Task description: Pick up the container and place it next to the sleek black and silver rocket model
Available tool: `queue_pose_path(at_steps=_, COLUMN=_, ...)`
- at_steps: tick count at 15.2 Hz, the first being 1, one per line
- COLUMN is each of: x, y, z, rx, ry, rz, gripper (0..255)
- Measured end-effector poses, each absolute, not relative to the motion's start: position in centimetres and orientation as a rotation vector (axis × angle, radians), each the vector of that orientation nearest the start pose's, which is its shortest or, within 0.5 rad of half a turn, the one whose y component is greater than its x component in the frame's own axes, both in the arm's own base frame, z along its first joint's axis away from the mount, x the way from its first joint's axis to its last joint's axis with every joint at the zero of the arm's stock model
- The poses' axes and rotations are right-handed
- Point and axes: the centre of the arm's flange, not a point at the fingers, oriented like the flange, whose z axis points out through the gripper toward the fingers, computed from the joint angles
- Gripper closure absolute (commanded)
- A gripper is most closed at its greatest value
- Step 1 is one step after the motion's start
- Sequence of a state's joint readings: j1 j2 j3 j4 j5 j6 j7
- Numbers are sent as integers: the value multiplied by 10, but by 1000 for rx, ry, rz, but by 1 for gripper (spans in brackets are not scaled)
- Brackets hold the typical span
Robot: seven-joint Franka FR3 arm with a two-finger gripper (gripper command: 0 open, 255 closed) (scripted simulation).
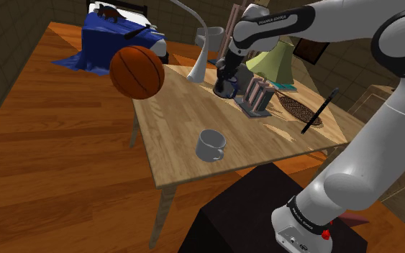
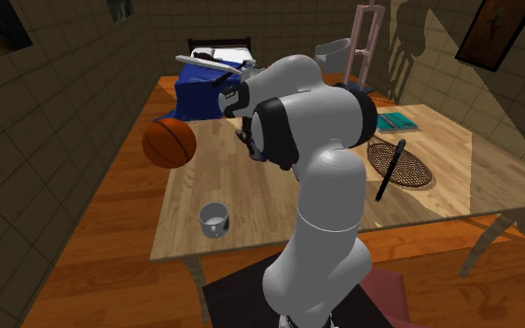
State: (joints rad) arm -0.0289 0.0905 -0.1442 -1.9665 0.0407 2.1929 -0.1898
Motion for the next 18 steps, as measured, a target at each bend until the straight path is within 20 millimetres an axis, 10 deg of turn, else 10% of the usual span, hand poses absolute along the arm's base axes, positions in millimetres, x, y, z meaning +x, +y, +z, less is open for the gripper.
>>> queue_pose_path(at_steps=18, x=580, y=-98, z=536, rx=-3137, ry=5, rz=-218, gripper=255)
